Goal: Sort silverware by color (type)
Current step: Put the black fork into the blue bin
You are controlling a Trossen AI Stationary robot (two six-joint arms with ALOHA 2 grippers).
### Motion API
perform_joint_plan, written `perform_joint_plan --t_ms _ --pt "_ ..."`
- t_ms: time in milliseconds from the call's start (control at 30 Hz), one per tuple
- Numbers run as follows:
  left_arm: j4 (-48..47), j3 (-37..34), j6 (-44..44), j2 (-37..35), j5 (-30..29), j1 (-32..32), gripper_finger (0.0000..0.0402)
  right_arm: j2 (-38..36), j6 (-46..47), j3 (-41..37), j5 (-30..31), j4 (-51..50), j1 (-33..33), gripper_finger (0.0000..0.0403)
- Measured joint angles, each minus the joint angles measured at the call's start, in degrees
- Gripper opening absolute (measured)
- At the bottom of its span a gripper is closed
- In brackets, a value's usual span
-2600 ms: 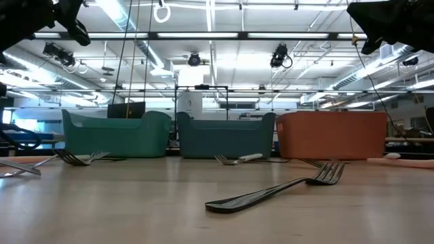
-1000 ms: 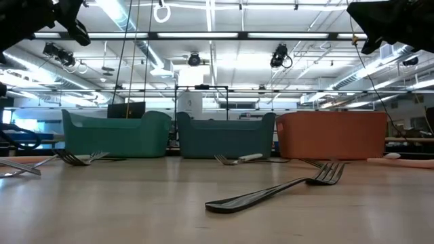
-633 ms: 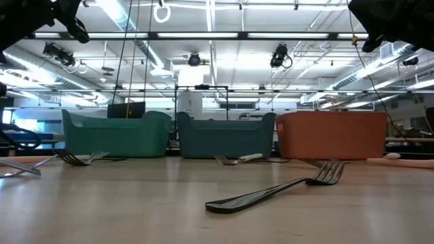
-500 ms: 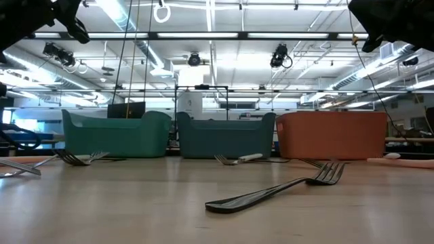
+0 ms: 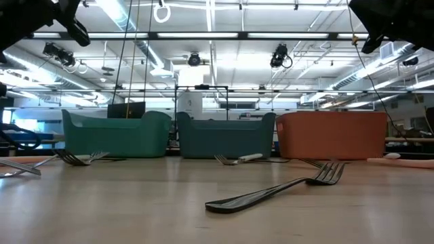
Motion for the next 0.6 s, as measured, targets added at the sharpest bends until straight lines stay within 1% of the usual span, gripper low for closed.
perform_joint_plan --t_ms 200,467,533,600 --pt "1.0 0.0 -0.2 0.0 0.0 0.1 0.0091 0.0 -0.1 0.0 0.0 0.0 0.0 0.0036" --pt "1.9 0.0 11.6 0.0 0.0 0.0 0.0091 0.0 -1.9 0.0 0.5 -1.2 0.0 0.0036" --pt "1.9 0.0 11.3 0.0 0.0 0.0 0.0091 0.0 -2.0 0.0 0.5 -1.6 0.0 0.0036" --pt "2.0 0.0 9.2 0.0 -0.4 0.0 0.0091 0.0 -2.0 0.0 0.5 -1.7 0.0 0.0036"
